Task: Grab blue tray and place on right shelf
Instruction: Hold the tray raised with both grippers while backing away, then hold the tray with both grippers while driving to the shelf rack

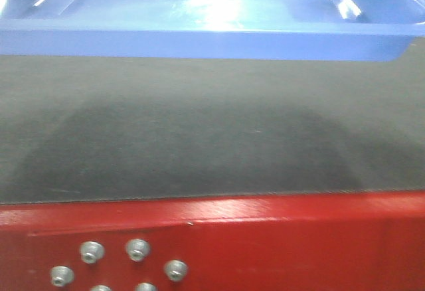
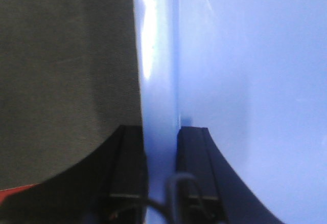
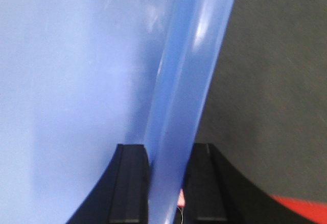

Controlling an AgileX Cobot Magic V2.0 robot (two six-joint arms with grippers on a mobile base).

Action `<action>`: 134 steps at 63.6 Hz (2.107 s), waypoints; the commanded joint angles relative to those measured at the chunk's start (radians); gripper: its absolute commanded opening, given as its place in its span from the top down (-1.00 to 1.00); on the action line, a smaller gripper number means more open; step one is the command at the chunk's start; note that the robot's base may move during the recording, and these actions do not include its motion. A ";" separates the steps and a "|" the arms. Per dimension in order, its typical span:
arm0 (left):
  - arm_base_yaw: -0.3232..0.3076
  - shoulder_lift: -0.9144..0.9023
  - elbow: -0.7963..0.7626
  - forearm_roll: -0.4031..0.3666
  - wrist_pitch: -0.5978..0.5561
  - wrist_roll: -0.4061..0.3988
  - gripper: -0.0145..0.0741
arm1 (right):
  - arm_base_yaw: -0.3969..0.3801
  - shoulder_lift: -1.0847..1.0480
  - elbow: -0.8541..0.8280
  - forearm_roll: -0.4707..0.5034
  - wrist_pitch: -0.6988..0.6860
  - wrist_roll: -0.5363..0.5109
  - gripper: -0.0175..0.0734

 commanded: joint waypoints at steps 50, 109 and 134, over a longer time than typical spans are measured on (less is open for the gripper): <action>-0.007 -0.042 -0.023 0.042 0.107 0.024 0.78 | -0.002 -0.017 -0.025 -0.064 -0.031 -0.035 0.49; -0.007 -0.042 -0.023 0.042 0.107 0.024 0.78 | -0.002 -0.017 -0.025 -0.064 -0.031 -0.035 0.49; -0.007 -0.042 -0.023 0.042 0.107 0.024 0.78 | -0.002 -0.017 -0.025 -0.064 -0.031 -0.035 0.49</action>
